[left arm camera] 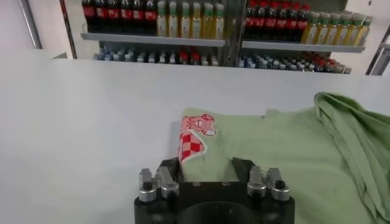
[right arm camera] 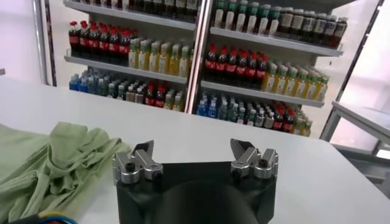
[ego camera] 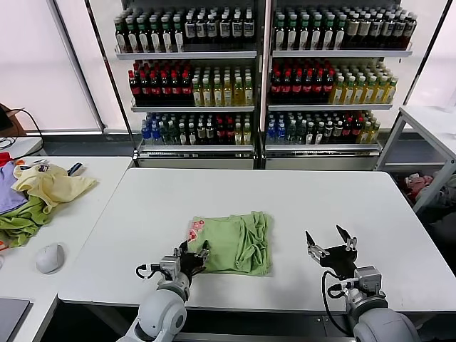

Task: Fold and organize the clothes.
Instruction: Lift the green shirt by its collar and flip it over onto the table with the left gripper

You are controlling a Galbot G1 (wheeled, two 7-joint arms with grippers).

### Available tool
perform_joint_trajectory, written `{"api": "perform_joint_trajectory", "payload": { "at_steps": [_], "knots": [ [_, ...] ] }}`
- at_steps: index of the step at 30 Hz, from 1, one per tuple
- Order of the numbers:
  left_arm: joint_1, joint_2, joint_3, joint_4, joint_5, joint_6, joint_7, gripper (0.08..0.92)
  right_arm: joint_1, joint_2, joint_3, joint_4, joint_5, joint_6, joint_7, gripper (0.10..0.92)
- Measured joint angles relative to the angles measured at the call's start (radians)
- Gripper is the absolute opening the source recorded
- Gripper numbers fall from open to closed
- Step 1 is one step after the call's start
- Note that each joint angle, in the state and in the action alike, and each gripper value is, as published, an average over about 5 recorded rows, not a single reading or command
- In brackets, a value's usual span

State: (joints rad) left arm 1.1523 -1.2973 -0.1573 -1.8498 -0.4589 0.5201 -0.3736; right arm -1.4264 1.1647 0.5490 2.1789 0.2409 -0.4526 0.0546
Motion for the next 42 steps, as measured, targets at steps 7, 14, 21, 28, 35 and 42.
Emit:
{"api": "perform_joint_trajectory", "payload": {
  "at_steps": [7,14,21,28,35,42],
  "knots": [
    [-0.008,-0.002,-0.021,0.007,-0.081,-0.006,0.015,0.377,-0.002,0.001,0.004,0.001,0.0,0.0,0.0,0.823],
    [-0.011,-0.009,-0.054,0.01,-0.19,-0.05,0.02,0.183,-0.003,-0.001,0.01,0.002,0.001,0.0,-0.002,0.823],
    [-0.011,-0.008,-0.109,0.0,-0.314,-0.08,0.014,0.141,0.004,-0.002,0.011,-0.001,0.003,0.0,-0.004,0.823],
    [0.006,0.017,-0.208,-0.043,-0.468,-0.081,-0.004,0.141,0.021,0.006,-0.001,-0.012,0.006,0.004,-0.005,0.823],
    [0.033,0.116,-0.38,-0.114,-0.624,-0.061,-0.012,0.141,0.045,0.018,-0.014,-0.026,0.008,0.016,-0.01,0.823],
    [0.037,0.249,-0.532,-0.199,-0.727,-0.037,-0.031,0.141,0.072,0.037,-0.031,-0.035,0.007,0.032,-0.015,0.823]
  ]
}}
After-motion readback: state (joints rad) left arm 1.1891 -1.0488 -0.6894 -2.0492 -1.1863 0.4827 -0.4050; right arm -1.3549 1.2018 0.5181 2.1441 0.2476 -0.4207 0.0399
